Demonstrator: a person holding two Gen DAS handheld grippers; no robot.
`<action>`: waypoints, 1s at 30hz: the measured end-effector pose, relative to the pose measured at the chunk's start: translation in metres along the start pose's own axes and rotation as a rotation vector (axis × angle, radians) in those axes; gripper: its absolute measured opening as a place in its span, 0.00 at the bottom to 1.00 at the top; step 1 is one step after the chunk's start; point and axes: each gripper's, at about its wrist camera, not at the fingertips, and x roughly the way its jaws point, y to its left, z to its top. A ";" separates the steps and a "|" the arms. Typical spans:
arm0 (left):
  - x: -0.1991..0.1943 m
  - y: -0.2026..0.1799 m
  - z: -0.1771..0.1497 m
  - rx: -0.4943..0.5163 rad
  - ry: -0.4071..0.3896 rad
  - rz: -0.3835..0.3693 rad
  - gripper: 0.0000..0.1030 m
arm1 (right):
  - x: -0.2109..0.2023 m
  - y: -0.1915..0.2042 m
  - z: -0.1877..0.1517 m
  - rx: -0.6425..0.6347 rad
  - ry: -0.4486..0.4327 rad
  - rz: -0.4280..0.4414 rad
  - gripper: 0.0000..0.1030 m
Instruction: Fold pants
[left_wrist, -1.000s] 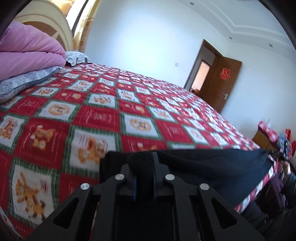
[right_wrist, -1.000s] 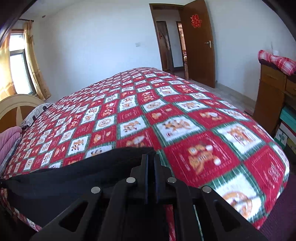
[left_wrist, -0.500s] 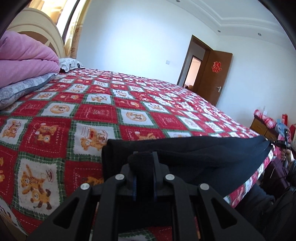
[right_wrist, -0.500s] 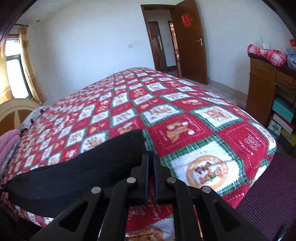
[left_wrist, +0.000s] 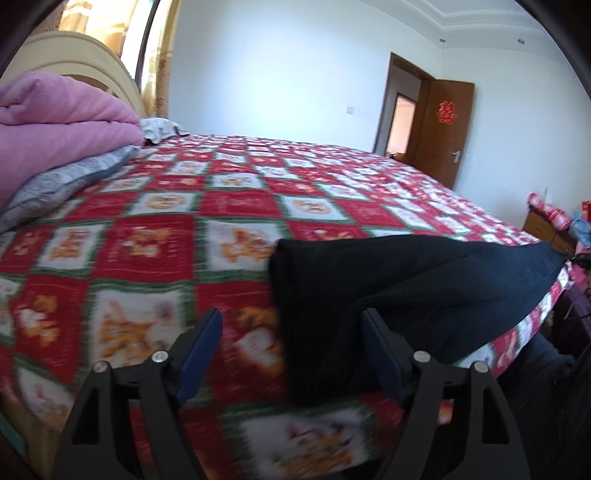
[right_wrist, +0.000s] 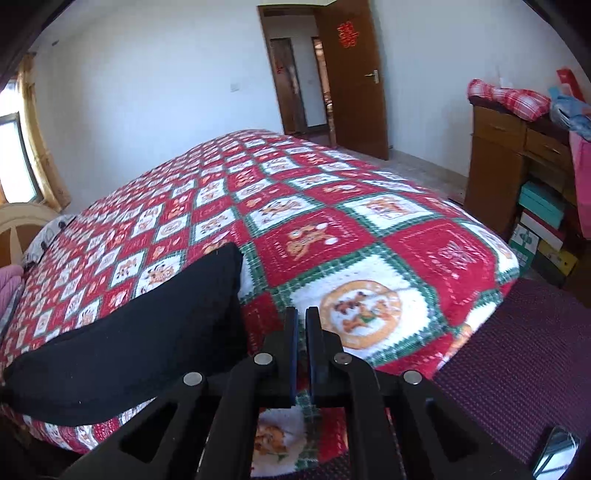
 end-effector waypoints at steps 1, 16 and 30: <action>-0.003 0.005 -0.001 -0.006 0.001 0.011 0.78 | -0.005 0.000 -0.001 0.003 -0.011 -0.011 0.04; -0.013 -0.025 -0.009 -0.073 0.072 -0.145 0.76 | -0.045 0.258 -0.065 -0.625 -0.007 0.338 0.05; 0.017 -0.011 0.044 -0.154 0.106 -0.129 0.68 | -0.021 0.396 -0.186 -1.031 0.125 0.483 0.05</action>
